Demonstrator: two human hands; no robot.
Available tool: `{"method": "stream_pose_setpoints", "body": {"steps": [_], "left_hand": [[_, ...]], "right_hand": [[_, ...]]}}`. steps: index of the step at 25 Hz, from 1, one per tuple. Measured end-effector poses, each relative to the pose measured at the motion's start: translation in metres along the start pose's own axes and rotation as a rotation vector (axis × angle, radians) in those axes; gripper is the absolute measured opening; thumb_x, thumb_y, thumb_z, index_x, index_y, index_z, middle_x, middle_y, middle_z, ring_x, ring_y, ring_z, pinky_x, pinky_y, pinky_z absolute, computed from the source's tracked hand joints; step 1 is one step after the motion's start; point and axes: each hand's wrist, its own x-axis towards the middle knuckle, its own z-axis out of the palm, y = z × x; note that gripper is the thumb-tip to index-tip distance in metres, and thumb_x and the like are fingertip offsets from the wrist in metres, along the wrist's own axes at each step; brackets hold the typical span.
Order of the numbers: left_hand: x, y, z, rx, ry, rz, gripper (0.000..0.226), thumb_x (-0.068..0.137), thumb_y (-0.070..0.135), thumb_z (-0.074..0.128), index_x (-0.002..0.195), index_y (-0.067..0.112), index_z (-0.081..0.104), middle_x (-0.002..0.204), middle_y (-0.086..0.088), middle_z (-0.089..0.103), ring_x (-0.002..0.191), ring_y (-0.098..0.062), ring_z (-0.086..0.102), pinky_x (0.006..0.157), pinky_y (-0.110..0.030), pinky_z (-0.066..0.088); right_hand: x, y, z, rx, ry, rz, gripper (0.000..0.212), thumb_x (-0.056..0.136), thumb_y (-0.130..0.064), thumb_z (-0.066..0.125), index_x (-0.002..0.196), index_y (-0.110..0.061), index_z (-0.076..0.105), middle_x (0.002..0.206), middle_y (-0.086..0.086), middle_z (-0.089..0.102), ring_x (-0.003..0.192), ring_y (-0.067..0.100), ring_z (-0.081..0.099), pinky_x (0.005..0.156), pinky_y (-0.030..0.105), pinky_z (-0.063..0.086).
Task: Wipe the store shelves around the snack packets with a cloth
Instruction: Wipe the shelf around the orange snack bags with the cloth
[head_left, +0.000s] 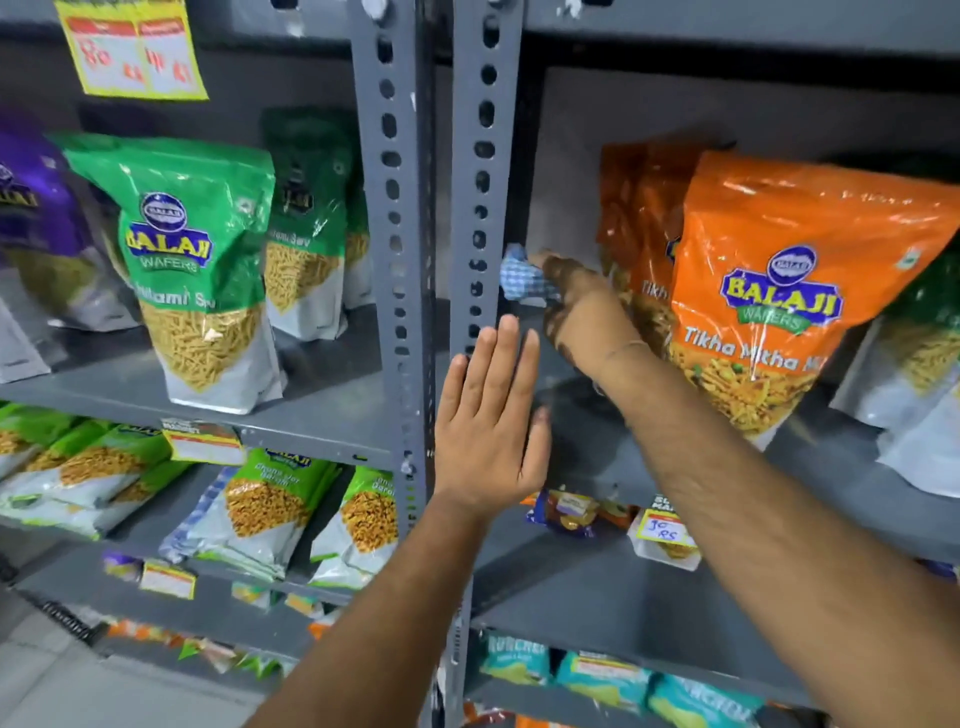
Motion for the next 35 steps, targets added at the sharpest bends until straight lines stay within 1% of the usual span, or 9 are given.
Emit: {"method": "stream_pose_setpoints", "body": {"steps": [3,6,10,12,18,25,28,32,35], "left_hand": [[-0.001,-0.008,0.008,0.022,0.048,0.052,0.074,0.108,0.036,0.034,0.175,0.012,0.015,0.186,-0.005,-0.001,0.172,-0.023,0.005,0.14,-0.042,0.003],[-0.003,-0.009,0.015,0.032,0.077,0.083,0.074,0.108,0.037,0.033,0.175,0.011,0.016,0.186,-0.007,0.0,0.172,-0.025,0.005,0.14,-0.043,0.003],[-0.004,-0.011,0.016,0.035,0.09,0.084,0.074,0.107,0.037,0.034,0.175,0.011,0.018,0.186,-0.007,0.001,0.172,-0.025,0.005,0.14,-0.043,0.002],[-0.003,-0.01,0.015,0.049,0.086,0.075,0.074,0.107,0.036,0.034,0.174,0.01,0.018,0.186,-0.007,0.001,0.172,-0.025,0.005,0.14,-0.043,0.002],[-0.002,-0.007,0.012,0.057,0.083,0.059,0.074,0.109,0.039,0.026,0.174,0.006,0.014,0.185,-0.009,-0.002,0.172,-0.024,0.004,0.14,-0.042,0.002],[-0.003,-0.009,0.014,0.03,0.103,0.075,0.073,0.11,0.041,0.024,0.174,0.007,0.015,0.185,-0.009,-0.001,0.172,-0.025,0.004,0.14,-0.042,0.003],[-0.003,-0.01,0.016,0.045,0.099,0.071,0.073,0.11,0.042,0.024,0.174,0.007,0.014,0.185,-0.009,-0.002,0.172,-0.025,0.002,0.14,-0.042,0.001],[-0.004,-0.008,0.017,0.11,0.106,0.07,0.074,0.109,0.039,0.026,0.174,0.006,0.015,0.185,-0.009,-0.003,0.172,-0.025,0.0,0.14,-0.042,0.002],[-0.005,-0.008,0.018,0.116,0.106,0.071,0.076,0.105,0.037,0.03,0.173,0.006,0.019,0.185,-0.009,0.0,0.172,-0.026,0.003,0.14,-0.043,0.004]], "right_hand": [[0.049,0.034,0.021,-0.357,-0.124,-0.126,0.048,0.096,-0.002,0.052,0.144,-0.006,0.048,0.148,0.013,0.05,0.137,0.024,0.046,0.112,0.03,0.036],[0.067,0.075,0.034,-0.678,-0.245,-0.158,0.044,0.096,-0.011,0.056,0.14,-0.015,0.056,0.145,0.011,0.055,0.137,0.029,0.049,0.116,0.036,0.035],[0.099,0.131,0.056,-0.735,-0.455,-0.08,0.076,0.086,-0.076,0.025,0.147,-0.034,0.041,0.159,0.001,0.039,0.15,0.026,0.03,0.121,0.048,0.024],[0.154,0.194,0.069,-0.699,-0.455,-0.056,0.083,0.074,-0.089,0.028,0.141,-0.042,0.042,0.151,-0.006,0.05,0.142,0.025,0.044,0.117,0.048,0.033],[0.048,0.097,0.035,-0.635,-0.44,0.017,0.045,0.093,-0.055,0.048,0.127,-0.029,0.061,0.14,0.005,0.06,0.13,0.026,0.054,0.114,0.044,0.038],[-0.048,0.09,0.014,-0.705,-0.474,-0.233,0.048,0.094,-0.035,0.041,0.141,-0.03,0.045,0.145,0.006,0.054,0.133,0.031,0.051,0.113,0.046,0.039],[-0.032,0.07,0.011,-0.669,-0.467,-0.113,0.031,0.1,-0.019,0.046,0.129,-0.02,0.056,0.129,0.01,0.064,0.119,0.029,0.061,0.101,0.038,0.047],[0.062,0.06,0.018,-0.675,-0.154,-0.069,0.045,0.091,-0.006,0.05,0.131,-0.024,0.055,0.125,0.008,0.064,0.116,0.031,0.061,0.1,0.039,0.049],[0.11,0.101,0.037,-0.87,-0.312,-0.04,0.045,0.09,-0.018,0.051,0.132,-0.031,0.055,0.139,0.006,0.058,0.124,0.032,0.056,0.101,0.036,0.044]]}}
